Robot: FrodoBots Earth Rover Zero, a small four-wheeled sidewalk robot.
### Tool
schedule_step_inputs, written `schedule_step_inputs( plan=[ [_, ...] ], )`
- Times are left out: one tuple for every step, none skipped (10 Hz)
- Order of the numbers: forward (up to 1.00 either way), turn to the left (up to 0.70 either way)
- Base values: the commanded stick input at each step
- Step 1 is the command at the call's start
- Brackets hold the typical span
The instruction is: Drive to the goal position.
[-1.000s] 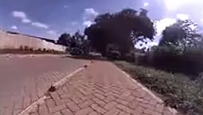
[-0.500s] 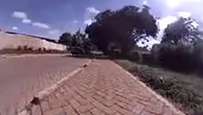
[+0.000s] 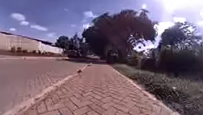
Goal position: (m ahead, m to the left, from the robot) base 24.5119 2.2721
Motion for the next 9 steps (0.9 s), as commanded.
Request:
schedule_step_inputs(
  plan=[
    [1.00, 0.00],
    [1.00, 0.00],
    [1.00, 0.00],
    [1.00, 0.00],
    [1.00, 0.00],
    [1.00, 0.00],
    [1.00, 0.00],
    [1.00, 0.00],
    [1.00, 0.00]
  ],
)
